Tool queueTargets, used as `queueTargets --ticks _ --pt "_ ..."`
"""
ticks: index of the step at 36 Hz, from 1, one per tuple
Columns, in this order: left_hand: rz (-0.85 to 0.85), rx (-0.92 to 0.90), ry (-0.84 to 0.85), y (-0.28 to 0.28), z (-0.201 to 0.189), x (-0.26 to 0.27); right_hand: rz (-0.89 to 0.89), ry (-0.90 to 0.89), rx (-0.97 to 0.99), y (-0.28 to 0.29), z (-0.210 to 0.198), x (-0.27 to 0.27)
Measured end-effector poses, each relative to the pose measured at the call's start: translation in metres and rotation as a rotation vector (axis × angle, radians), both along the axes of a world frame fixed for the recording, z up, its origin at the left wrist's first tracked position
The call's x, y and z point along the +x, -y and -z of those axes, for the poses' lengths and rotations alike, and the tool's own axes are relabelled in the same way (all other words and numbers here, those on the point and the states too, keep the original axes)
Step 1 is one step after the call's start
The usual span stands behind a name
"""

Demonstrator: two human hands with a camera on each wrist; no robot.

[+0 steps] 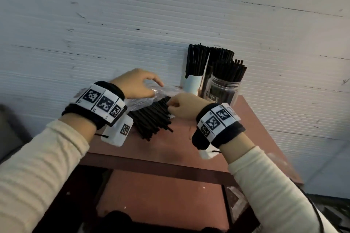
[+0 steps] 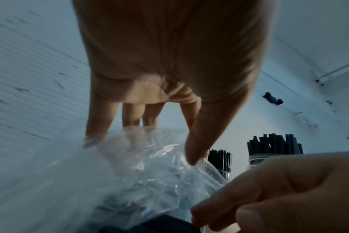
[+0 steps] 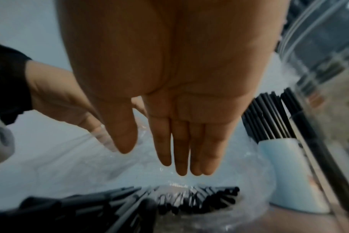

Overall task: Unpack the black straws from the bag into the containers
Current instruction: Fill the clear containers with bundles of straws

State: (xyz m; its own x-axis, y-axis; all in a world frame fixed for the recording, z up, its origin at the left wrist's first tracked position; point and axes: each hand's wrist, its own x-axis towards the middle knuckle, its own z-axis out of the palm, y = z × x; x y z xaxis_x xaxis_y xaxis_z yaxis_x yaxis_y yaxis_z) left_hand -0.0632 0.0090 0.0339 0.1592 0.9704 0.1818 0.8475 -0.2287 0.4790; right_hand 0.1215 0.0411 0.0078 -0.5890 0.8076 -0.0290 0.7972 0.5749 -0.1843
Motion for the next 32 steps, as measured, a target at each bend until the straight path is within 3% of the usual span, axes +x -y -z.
queueTargets --ticks 7,16,32 --pt "0.000 -0.081 -0.050 0.008 0.013 -0.021 -0.042 0.178 -0.098 -0.014 0.018 -0.032" --pt "-0.083 0.102 0.091 0.005 0.007 -0.025 0.036 0.084 -0.168 -0.026 0.031 -0.059" --pt "-0.038 0.053 0.068 0.006 0.012 -0.029 -0.074 0.026 -0.073 -0.029 0.033 -0.066"
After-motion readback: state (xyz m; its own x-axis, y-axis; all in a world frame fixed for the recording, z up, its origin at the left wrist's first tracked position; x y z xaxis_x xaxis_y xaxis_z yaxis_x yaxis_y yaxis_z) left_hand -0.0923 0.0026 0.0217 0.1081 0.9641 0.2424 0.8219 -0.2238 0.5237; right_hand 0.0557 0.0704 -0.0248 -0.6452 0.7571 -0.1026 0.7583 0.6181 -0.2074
